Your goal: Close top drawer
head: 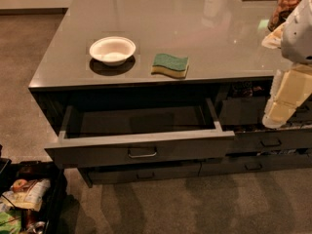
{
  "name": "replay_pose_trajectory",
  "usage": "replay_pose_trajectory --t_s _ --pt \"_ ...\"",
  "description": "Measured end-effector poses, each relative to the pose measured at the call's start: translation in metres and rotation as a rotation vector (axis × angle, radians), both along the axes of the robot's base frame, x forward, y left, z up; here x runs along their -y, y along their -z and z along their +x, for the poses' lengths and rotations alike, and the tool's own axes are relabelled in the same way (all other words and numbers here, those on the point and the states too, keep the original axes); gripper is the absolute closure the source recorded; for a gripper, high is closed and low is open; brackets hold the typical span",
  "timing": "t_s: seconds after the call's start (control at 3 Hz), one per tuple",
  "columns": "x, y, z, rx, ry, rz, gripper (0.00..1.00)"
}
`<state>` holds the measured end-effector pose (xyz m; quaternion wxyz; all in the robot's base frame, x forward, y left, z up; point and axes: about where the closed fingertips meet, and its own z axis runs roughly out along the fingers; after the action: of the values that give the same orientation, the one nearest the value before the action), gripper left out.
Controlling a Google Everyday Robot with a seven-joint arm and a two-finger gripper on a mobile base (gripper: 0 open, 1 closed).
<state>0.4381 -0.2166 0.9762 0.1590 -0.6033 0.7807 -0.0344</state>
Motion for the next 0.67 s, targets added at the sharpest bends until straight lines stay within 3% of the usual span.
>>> replay_pose_trajectory --t_s 0.33,0.67 --pt "0.0 0.0 0.0 0.0 0.0 0.0 0.0" --pt "0.0 0.0 0.0 0.0 0.0 0.0 0.19"
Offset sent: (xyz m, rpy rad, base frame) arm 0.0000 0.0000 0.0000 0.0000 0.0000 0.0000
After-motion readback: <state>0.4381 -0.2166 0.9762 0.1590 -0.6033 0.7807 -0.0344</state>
